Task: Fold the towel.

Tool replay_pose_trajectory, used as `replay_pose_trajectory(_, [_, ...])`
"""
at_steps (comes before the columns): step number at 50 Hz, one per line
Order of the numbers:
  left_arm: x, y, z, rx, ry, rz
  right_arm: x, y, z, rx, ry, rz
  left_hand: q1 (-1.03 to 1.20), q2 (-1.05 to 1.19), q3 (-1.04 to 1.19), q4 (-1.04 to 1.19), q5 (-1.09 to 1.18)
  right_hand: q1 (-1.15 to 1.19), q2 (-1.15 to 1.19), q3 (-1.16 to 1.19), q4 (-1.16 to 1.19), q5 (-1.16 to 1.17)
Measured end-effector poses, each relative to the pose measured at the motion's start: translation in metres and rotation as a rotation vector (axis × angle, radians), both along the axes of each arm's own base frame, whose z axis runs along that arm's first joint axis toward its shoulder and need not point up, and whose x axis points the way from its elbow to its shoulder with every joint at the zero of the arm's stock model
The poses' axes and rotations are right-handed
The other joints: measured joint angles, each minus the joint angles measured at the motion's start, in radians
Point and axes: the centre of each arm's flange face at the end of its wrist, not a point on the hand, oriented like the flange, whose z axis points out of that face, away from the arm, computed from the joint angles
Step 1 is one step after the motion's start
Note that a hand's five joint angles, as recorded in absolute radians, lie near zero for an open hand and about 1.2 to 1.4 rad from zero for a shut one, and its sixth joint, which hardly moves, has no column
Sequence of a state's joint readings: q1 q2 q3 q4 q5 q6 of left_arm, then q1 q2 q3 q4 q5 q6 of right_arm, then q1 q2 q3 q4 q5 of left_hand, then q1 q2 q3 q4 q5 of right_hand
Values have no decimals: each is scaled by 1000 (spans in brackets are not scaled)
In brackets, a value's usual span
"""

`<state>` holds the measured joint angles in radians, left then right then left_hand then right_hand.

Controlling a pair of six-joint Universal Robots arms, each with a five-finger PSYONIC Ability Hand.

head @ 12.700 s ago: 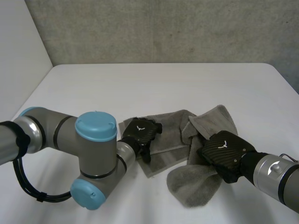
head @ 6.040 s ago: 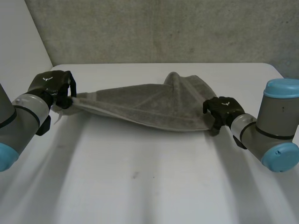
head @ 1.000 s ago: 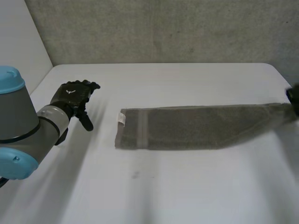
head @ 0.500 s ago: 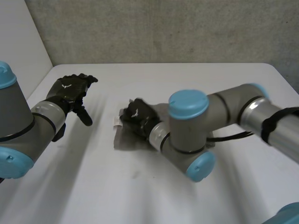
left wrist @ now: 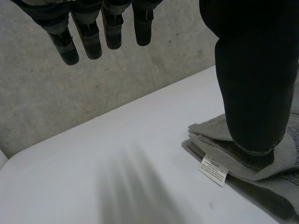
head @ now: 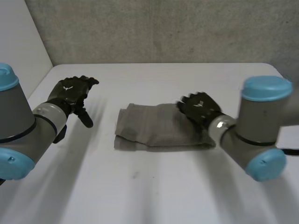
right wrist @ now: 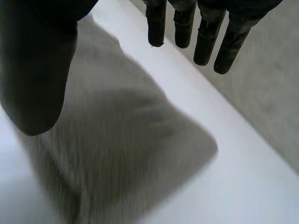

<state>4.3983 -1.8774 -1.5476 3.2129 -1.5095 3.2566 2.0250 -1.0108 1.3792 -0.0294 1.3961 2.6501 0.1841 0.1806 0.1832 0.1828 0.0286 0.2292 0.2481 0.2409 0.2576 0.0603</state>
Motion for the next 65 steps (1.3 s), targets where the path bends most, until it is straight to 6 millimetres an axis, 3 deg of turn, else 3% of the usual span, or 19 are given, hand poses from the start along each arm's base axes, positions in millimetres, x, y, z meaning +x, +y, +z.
replay_pose_trajectory(7, [-2, 1, -2, 1, 0, -7, -36, -9, -27, 48, 27, -91, 0, 0, 0, 0, 0, 242, 220, 233, 214, 243])
replay_pose_trajectory(12, [-4, 3, -4, 4, -2, -12, -45, -14, -43, 67, 36, -115, 0, 0, 0, 0, 0, 468, 445, 454, 436, 461])
replay_pose_trajectory(18, [-5, 4, -5, 6, -2, -16, -48, -18, -51, 82, 26, -120, 0, 0, 0, 0, 0, 572, 554, 560, 543, 562])
replay_pose_trajectory(25, [-8, 8, -4, 2, 1, -26, -46, -17, -51, 127, -51, -109, 0, 0, 0, 0, 0, 443, 453, 443, 428, 436])
replay_pose_trajectory(33, [-10, 10, -3, 0, 1, -35, -43, -15, -51, 195, -171, -115, 0, 0, 0, 0, 0, 490, 458, 473, 457, 483])
replay_pose_trajectory(40, [-10, 11, -3, 1, 1, -37, -43, -17, -52, 203, -216, -129, 0, 0, 0, 0, 0, 1054, 1014, 1015, 1022, 1048])
replay_pose_trajectory(47, [-10, 11, -3, 1, 1, -37, -45, -22, -51, 141, -160, -148, 0, 0, 0, 0, 0, 1076, 1033, 1094, 1083, 1090])
replay_pose_trajectory(52, [-10, 11, -3, 1, 1, -36, -44, -32, -36, -6, -33, -136, 0, 0, 0, 0, 0, 1076, 1033, 1094, 1083, 1090])
replay_pose_trajectory(55, [-10, 10, -2, -2, 1, -35, -31, -37, -18, -134, 52, -91, 0, 0, 0, 0, 0, 1077, 1033, 1094, 1083, 1095])
replay_pose_trajectory(57, [-9, 10, 0, -6, 2, -34, -11, -34, -5, -220, 85, -30, 0, 0, 0, 0, 0, 1080, 1035, 1094, 1083, 1096])
replay_pose_trajectory(62, [-7, 9, 7, -26, 8, -26, 61, 1, 15, -350, 92, 181, 0, 0, 0, 0, 0, 1082, 1040, 1094, 1083, 1100])
replay_pose_trajectory(65, [-6, 8, 10, -35, 12, -23, 94, 27, 10, -365, 122, 313, 0, 0, 0, 0, 0, 1083, 1050, 1094, 1083, 1102])
